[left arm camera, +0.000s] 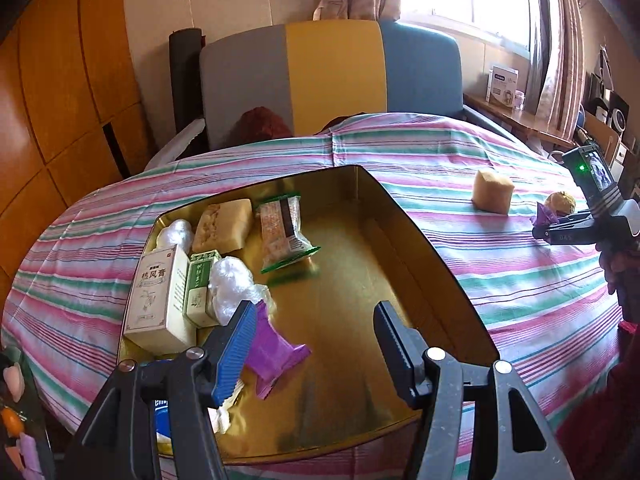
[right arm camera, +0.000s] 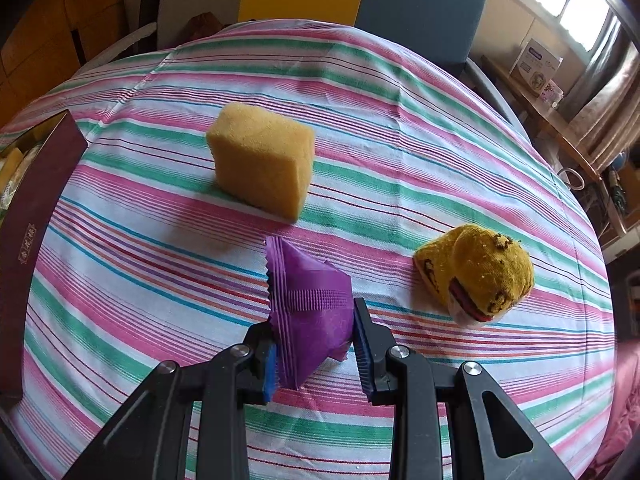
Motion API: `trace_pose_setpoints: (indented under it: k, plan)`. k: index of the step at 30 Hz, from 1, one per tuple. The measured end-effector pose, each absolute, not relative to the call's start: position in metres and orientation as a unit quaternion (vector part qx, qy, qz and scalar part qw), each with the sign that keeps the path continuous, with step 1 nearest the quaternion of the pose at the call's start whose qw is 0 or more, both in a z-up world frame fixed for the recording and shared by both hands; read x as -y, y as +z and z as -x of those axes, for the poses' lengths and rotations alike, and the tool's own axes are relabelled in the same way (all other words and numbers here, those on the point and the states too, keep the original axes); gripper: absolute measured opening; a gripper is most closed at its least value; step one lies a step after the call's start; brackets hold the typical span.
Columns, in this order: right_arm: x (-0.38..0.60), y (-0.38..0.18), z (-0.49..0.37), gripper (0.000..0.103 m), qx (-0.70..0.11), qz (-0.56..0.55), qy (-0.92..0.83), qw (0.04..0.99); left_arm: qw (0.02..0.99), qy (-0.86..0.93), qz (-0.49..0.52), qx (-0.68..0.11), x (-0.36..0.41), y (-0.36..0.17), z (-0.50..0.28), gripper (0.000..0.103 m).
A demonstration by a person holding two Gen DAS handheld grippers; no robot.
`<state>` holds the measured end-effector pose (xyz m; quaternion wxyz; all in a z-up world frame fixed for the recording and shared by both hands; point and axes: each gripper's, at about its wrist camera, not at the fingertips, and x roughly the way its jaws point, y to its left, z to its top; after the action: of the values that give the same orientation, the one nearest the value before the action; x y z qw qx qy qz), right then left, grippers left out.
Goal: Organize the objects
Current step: 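Carry the purple packet into the gold tray and open the right gripper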
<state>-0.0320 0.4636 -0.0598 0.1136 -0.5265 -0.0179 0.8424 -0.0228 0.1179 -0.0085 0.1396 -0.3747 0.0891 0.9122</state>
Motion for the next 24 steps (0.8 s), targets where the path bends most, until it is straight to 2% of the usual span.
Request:
trace_pose_setpoints:
  k: [9,18,24]
  plan:
    - [-0.431,-0.027,0.027,0.031,-0.016,0.491,0.868,0.075,0.131,0.914,0.376,-0.078,-0.094,-0.009,0.020,0.061]
    - [-0.294,0.019,0.038,0.031,0.037,0.437,0.896,-0.070,0.108,0.914,0.388,-0.057,-0.063,-0.015,0.020,0.061]
    - [-0.213,0.014,0.051,0.031,0.076,0.447,0.879,-0.150,0.091,0.913,0.395,-0.042,-0.044,-0.021,0.022,0.061]
